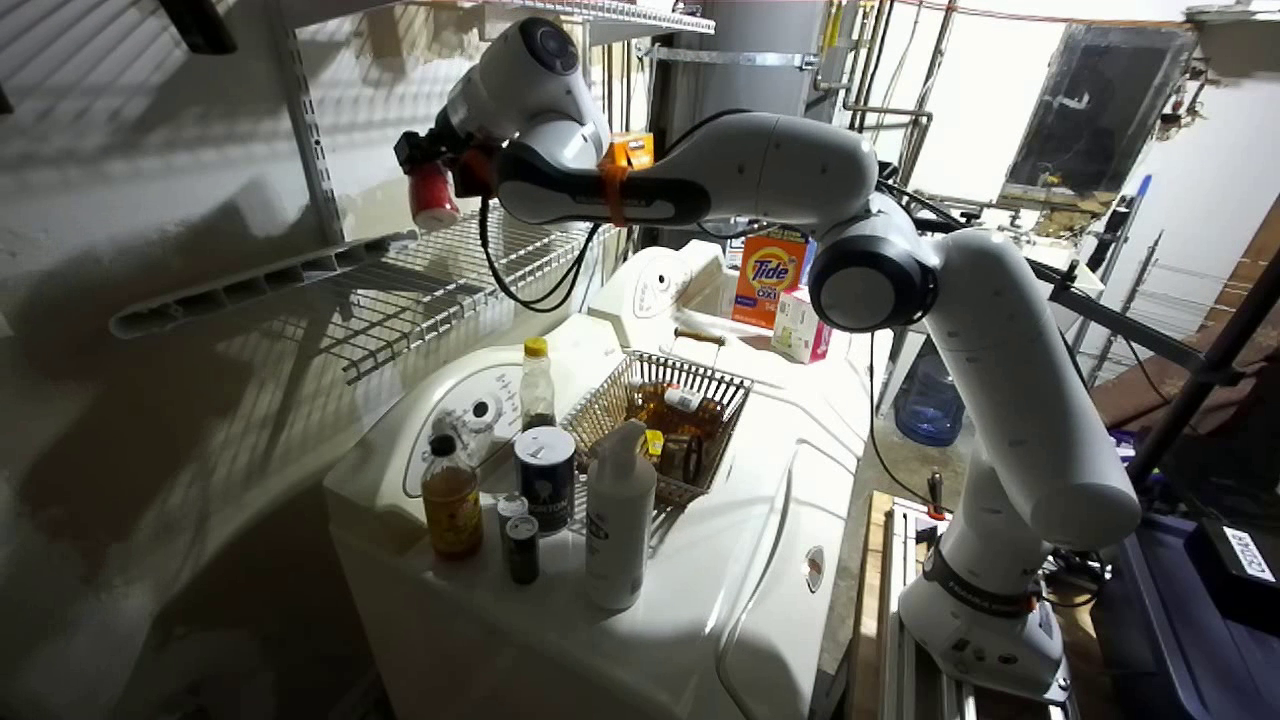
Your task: Put the red bottle bottom first on the metal rack
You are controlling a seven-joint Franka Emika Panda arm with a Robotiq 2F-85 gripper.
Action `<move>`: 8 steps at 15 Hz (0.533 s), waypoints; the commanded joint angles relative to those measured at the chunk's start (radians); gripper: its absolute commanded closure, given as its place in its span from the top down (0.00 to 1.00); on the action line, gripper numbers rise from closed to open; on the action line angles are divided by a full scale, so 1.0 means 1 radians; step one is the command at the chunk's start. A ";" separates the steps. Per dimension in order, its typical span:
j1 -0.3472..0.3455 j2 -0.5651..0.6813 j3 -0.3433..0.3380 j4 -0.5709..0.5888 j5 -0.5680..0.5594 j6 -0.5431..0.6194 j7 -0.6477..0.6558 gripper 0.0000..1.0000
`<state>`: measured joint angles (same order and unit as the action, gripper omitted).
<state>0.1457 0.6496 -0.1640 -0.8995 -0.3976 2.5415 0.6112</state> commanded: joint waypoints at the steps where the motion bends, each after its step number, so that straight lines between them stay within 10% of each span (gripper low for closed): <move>1: 0.011 -0.154 -0.019 -0.237 -0.052 0.116 -0.008 0.51; 8: 0.028 -0.319 -0.025 -0.507 -0.078 0.223 0.010 0.51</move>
<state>0.1556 0.4429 -0.1872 -1.2418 -0.4494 2.7177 0.6037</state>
